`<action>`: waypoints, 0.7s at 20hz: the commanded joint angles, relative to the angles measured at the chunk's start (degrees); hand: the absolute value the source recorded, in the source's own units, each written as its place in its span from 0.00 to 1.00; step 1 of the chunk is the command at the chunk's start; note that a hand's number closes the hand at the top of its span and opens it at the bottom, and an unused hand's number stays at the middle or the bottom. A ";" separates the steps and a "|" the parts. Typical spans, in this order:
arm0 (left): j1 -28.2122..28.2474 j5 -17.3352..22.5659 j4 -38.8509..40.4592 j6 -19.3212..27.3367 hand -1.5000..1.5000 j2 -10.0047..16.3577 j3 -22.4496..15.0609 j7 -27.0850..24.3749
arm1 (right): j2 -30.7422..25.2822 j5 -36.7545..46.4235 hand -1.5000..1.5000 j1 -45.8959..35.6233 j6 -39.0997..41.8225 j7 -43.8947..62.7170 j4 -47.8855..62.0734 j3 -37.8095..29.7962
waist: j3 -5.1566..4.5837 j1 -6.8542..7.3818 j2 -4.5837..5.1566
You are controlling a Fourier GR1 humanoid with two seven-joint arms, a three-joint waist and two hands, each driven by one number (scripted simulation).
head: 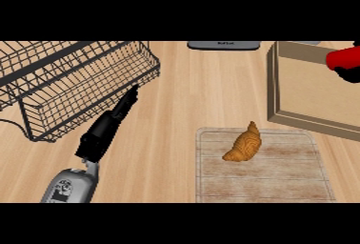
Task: Pick the can from the cutting board and place it in the cardboard box
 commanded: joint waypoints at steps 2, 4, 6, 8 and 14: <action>-3.27 1.23 2.08 -1.35 0.50 0.62 2.12 0.79 | 0.63 -4.18 0.00 -4.81 2.20 -1.96 12.88 -4.29 | 0.02 0.16 0.31; 1.56 -0.87 -1.35 -0.17 0.50 0.09 0.04 -0.55 | 2.44 -3.56 0.00 -4.16 -0.75 -4.61 16.15 -3.97 | 0.01 0.09 0.02; 1.99 -1.17 -0.69 0.80 0.50 -1.62 -0.61 -1.40 | 1.73 -4.89 0.00 -5.14 -1.69 -9.64 20.70 -5.66 | 0.03 0.20 0.12; -0.06 0.13 0.23 -0.61 0.50 -0.51 1.27 -0.64 | 1.23 -6.66 0.00 -8.26 -1.99 -11.16 22.00 -7.49 | 0.02 0.12 0.13; -0.82 0.23 -0.62 -0.53 0.50 0.39 2.35 1.30 | 2.01 -19.69 0.00 -7.45 -4.33 -16.70 18.69 -19.59 | 0.05 -1.13 -0.33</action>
